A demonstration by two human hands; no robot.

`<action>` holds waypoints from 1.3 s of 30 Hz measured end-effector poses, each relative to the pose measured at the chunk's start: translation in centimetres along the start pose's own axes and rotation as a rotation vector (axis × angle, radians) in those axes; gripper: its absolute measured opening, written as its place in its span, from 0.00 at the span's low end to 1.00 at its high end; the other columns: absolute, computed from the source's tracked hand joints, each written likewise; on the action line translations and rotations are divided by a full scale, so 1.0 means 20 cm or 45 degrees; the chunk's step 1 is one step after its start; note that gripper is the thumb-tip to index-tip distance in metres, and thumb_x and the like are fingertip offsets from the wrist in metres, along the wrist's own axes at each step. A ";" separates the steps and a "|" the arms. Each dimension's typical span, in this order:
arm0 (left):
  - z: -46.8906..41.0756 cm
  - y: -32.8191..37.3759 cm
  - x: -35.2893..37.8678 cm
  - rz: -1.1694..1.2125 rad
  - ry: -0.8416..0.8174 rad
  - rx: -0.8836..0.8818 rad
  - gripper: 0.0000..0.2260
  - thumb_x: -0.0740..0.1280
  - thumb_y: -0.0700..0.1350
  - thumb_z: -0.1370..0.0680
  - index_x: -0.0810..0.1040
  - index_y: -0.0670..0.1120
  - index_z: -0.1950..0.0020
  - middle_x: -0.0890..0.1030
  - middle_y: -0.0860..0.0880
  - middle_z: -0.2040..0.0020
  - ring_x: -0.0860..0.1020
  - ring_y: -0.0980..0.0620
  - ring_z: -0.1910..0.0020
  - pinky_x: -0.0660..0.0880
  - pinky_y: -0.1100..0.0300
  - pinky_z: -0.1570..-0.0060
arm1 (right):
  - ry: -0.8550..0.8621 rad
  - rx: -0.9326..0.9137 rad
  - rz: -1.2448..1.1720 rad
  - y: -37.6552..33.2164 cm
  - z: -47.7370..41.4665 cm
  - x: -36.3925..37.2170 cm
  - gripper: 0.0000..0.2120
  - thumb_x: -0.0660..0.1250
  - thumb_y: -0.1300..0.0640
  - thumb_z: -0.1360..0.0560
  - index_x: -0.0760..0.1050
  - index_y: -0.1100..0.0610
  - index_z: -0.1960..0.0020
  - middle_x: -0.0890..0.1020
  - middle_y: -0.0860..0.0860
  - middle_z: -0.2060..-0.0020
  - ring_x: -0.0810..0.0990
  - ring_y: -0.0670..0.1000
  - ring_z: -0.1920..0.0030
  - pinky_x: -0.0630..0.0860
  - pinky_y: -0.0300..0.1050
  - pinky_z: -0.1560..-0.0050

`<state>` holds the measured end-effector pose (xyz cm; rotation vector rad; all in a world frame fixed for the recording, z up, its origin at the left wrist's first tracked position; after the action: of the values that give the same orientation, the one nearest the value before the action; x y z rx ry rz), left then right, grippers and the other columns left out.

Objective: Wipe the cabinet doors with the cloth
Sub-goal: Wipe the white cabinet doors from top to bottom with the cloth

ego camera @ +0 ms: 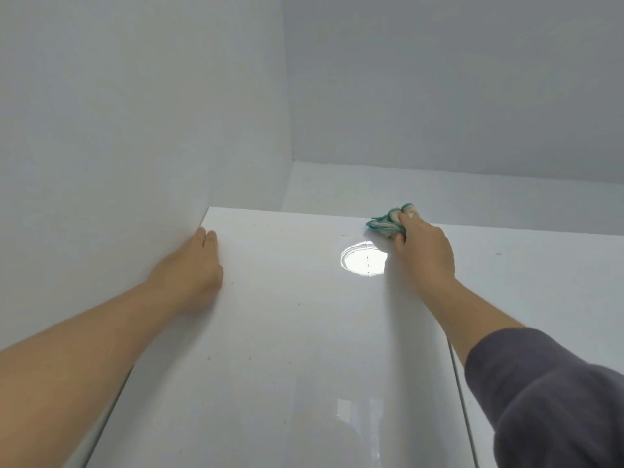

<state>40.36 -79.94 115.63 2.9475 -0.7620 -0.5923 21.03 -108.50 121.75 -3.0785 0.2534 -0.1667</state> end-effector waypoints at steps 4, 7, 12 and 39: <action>-0.02 0.03 -0.09 -0.156 0.063 0.043 0.24 0.51 0.34 0.22 0.56 0.37 0.26 0.62 0.42 0.27 0.69 0.43 0.32 0.69 0.50 0.37 | -0.022 0.139 0.008 -0.10 0.01 0.06 0.23 0.59 0.71 0.29 0.71 0.57 0.36 0.70 0.54 0.33 0.72 0.56 0.55 0.66 0.46 0.59; -0.02 0.04 -0.14 -0.831 0.096 0.142 0.24 0.50 0.37 0.21 0.53 0.36 0.24 0.59 0.39 0.24 0.62 0.43 0.26 0.62 0.51 0.29 | -0.078 0.043 -0.007 -0.29 0.02 0.11 0.29 0.63 0.71 0.33 0.70 0.56 0.34 0.68 0.52 0.32 0.72 0.55 0.55 0.68 0.46 0.58; 0.00 -0.07 -0.20 -1.716 0.019 0.228 0.28 0.42 0.52 0.16 0.41 0.37 0.22 0.41 0.39 0.21 0.42 0.42 0.21 0.39 0.44 0.24 | -0.178 -0.144 -0.160 -0.67 0.04 0.23 0.17 0.58 0.67 0.23 0.69 0.58 0.35 0.71 0.54 0.34 0.73 0.55 0.37 0.65 0.44 0.50; 0.11 -0.10 -0.26 -1.776 0.074 0.089 0.30 0.41 0.54 0.17 0.38 0.34 0.23 0.39 0.35 0.22 0.40 0.38 0.22 0.39 0.42 0.25 | -0.147 -0.890 -0.120 -1.29 0.16 0.55 0.13 0.60 0.59 0.20 0.73 0.51 0.36 0.76 0.49 0.39 0.76 0.53 0.39 0.72 0.49 0.42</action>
<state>36.34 -75.64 115.12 3.0593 1.4304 -0.4312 36.35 -84.83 121.24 -3.7767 0.1916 0.1295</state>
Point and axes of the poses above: each hand's wrist, its own z-axis away from the middle knuckle, its own x-axis out of the palm, y = z × x, the point moved 7 cm from there along -z, towards the middle knuckle
